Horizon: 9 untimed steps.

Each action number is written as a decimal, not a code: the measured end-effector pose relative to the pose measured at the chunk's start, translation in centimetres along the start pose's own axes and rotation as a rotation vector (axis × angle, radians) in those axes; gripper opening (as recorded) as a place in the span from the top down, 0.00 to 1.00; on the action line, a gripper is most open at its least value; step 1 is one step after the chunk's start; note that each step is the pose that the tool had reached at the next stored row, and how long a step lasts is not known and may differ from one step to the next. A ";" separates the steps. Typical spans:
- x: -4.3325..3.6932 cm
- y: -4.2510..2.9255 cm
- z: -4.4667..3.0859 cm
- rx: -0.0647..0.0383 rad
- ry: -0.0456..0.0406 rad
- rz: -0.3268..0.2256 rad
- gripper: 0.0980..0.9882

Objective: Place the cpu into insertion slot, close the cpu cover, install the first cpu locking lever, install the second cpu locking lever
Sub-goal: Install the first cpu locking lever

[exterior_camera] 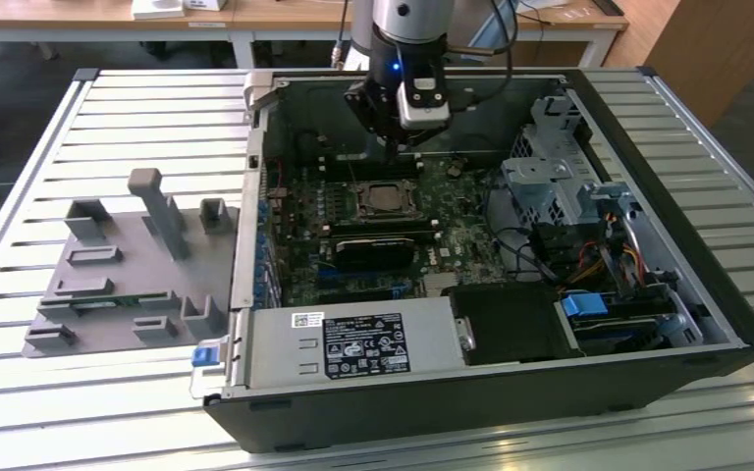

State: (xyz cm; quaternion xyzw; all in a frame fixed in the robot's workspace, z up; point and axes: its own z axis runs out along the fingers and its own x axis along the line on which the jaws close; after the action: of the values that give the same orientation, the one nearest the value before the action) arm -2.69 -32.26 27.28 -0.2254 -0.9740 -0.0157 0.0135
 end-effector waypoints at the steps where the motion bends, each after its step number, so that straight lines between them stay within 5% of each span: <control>1: 0.00 0.00 0.00 0.000 0.0002 -0.010 0.99; 9: 0.00 0.00 0.00 0.003 0.0019 -0.080 0.99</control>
State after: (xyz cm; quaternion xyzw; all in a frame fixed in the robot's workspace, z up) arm -2.69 -32.26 27.28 -0.1863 -0.9823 -0.0151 0.0140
